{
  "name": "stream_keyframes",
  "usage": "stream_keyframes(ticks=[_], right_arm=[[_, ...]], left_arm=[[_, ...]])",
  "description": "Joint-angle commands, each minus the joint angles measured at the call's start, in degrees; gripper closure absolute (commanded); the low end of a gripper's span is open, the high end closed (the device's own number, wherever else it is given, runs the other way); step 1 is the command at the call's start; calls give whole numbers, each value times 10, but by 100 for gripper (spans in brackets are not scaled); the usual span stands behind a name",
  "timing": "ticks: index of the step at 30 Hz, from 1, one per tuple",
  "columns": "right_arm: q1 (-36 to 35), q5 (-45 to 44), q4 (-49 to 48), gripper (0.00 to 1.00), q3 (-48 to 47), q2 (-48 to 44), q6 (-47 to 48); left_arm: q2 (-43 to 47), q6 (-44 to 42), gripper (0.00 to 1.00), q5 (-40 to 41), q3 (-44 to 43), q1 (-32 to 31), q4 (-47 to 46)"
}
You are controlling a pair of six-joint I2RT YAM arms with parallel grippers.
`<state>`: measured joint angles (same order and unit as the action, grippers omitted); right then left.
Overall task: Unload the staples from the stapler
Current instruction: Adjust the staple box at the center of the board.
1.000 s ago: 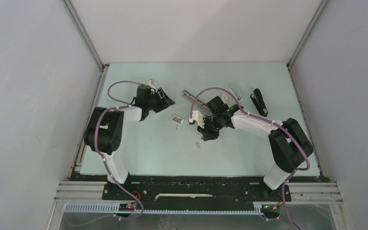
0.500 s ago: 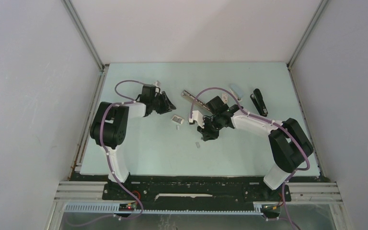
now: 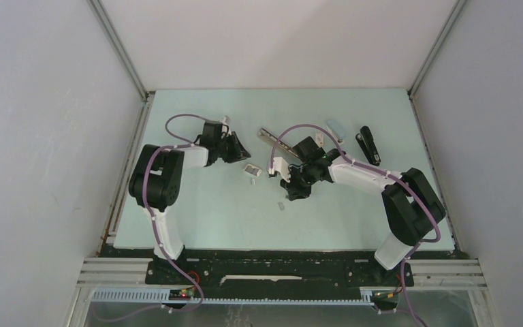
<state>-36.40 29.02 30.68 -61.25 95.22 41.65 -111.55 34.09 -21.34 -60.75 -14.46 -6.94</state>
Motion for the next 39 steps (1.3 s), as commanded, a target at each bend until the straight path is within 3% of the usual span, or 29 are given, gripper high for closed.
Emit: stream_keyframes(ticks=[1,32,39], right_arm=[[3,9,3,82,-19,-27,-4],[2,5,1,82,-19,-29,-6],[4,-1,0,82,-33,-19,-37]], left_arm=[[13,-14,72,-9,28,-4,-10],[99,9,75,-16,143,-7,-77],[126,18,69,-6,155,-7,-85]])
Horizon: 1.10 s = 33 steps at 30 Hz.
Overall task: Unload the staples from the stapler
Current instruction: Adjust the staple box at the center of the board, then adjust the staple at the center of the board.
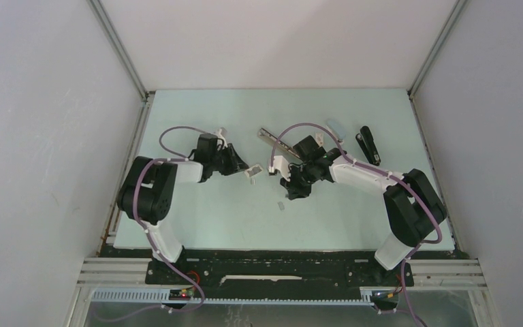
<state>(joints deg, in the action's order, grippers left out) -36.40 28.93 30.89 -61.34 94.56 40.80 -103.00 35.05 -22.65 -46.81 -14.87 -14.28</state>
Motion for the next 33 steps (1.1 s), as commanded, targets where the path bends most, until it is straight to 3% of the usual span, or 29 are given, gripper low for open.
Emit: stream_keyframes(ticks=[1,10,17,21,26,33], right_arm=[[3,-1,-2,82,-35,-11,-33],[-7,-22,2,82,-92,15,-65],[-21,-31,35,82,-192,79,-120],[-33,-38,74,82,-272,130,-153],[-40,-42,120,81,-372,201,-186],[-50,-58,164,81,-472,283,-239]], left_arm=[[46,9,68,11,17,-2,-13],[146,-7,64,70,57,7,-3],[345,-33,59,123,125,10,6],[479,-45,52,145,135,10,74],[586,-20,48,98,132,10,146],[716,-73,40,104,16,10,355]])
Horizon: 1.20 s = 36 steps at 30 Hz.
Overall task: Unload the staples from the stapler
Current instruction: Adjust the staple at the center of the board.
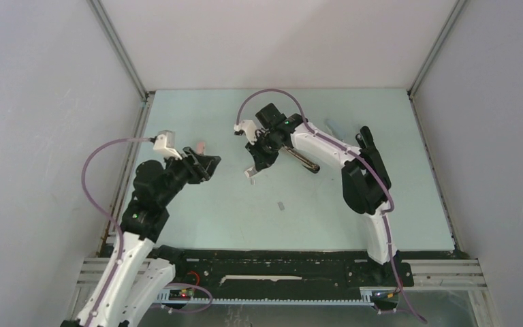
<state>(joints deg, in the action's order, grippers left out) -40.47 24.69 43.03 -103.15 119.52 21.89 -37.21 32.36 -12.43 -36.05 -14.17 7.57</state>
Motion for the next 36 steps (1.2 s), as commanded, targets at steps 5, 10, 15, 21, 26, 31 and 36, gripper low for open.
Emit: stream_keyframes(ticks=[5,10,15,21,26,31,36], right_arm=[[-11,-32,64,81,-104,75,-76],[-18,-57,83,80,-146,110,-91],[-21,-83,96,80,-180,136,-106],[-23,-93,113,80,-211,164,-122],[-23,-98,122,80,-237,182,-126],[-19,-98,130,80,-256,197,-130],[-20,-98,134,80,-267,206,-130]], left_arm=[[109,-130,36,76,-113,3,246],[136,-161,34,116,-62,5,231],[153,-171,34,98,-60,15,226],[165,-171,34,88,-53,20,223],[163,-171,34,81,-53,26,222],[164,-172,34,76,-51,35,220],[165,-171,34,67,-50,43,217]])
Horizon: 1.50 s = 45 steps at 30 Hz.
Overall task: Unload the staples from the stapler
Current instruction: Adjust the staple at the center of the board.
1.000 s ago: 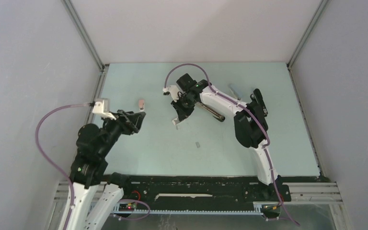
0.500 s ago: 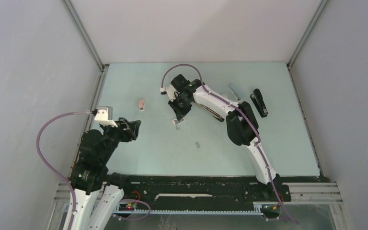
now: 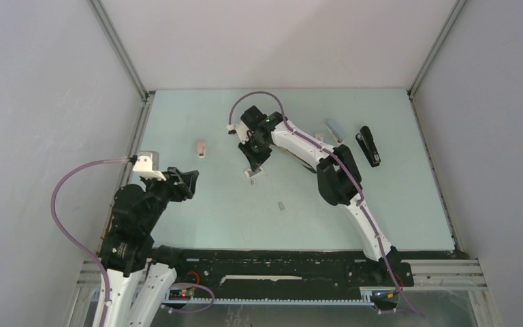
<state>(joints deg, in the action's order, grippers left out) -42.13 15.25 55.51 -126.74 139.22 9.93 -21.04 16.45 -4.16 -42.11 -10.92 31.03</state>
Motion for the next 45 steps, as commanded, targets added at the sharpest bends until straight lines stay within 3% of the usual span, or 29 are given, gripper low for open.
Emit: stream_keyframes(ticks=[1,45], right_arm=[[-4,-3,10,80,-33,11,-11],[-10,-16,24,77,-58,43,-9]], left_arm=[[3,-12,34,-17,11,11,-18],[6,-11,34,-29,13,22,-21]])
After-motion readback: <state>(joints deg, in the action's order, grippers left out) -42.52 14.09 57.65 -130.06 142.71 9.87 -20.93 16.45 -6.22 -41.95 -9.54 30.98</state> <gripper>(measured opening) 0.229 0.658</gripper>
